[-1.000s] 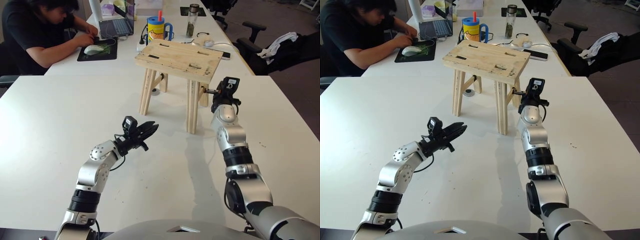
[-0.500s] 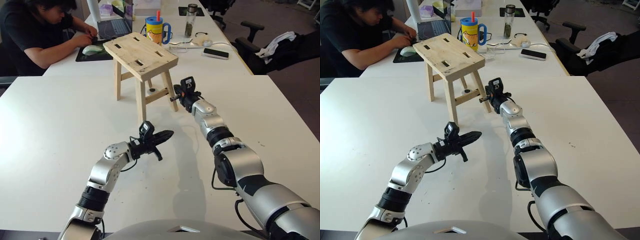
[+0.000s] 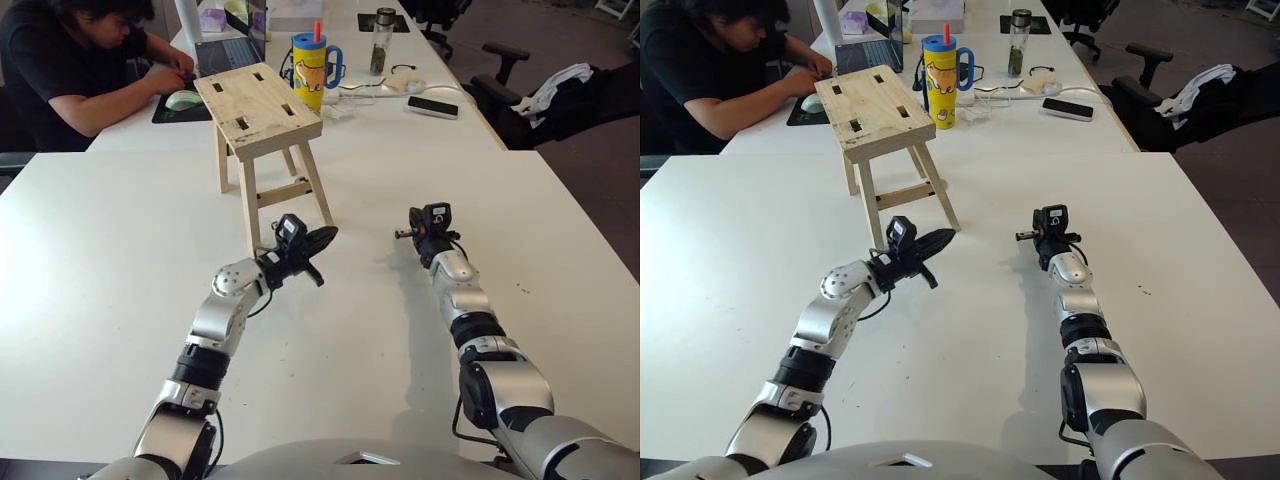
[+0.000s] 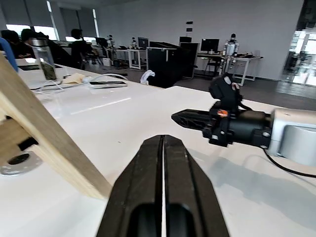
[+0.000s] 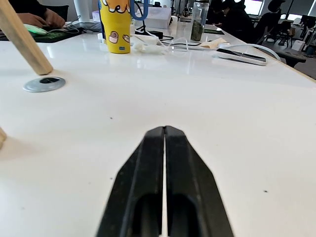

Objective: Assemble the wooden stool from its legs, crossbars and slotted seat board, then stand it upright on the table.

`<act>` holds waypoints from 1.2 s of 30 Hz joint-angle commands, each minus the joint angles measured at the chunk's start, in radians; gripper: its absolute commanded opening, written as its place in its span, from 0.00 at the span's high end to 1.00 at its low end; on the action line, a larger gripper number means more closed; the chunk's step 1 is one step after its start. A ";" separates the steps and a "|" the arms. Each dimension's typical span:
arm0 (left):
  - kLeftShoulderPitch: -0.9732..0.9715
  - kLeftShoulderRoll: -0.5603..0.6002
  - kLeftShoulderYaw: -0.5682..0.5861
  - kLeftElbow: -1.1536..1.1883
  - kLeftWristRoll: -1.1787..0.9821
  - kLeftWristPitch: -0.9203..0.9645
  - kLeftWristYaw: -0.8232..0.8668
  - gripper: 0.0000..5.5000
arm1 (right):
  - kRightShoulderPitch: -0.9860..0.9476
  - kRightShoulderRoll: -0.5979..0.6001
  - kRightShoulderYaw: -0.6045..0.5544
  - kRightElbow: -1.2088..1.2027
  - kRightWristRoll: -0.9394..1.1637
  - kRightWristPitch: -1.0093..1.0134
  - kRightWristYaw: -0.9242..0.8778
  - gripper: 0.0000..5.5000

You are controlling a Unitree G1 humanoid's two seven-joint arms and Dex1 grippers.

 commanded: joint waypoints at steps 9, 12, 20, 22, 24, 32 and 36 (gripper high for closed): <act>-0.017 0.123 0.149 0.070 0.213 -0.075 0.341 0.99 | 0.024 0.016 0.004 -0.071 -0.008 0.050 0.006 1.00; -0.005 0.175 0.185 0.061 0.260 -0.080 0.404 0.99 | 0.030 0.015 0.005 -0.078 -0.013 0.055 0.004 1.00; -0.114 0.397 0.287 0.413 0.283 -0.095 0.408 0.99 | 0.061 0.029 0.018 -0.118 -0.020 0.078 0.006 1.00; -0.149 0.435 0.289 0.501 0.287 -0.117 0.394 0.99 | 0.069 0.032 0.024 -0.130 -0.022 0.084 0.009 1.00; -0.156 0.450 0.297 0.539 0.277 -0.149 0.395 0.99 | 0.070 0.036 0.028 -0.138 -0.024 0.090 0.010 1.00; 0.022 0.301 0.317 0.325 0.217 -0.264 0.470 0.99 | 0.092 0.054 0.040 -0.170 -0.021 0.101 0.002 1.00; 0.211 0.212 0.275 0.074 0.234 -0.270 0.499 0.99 | 0.108 0.069 0.048 -0.202 -0.020 0.111 0.004 1.00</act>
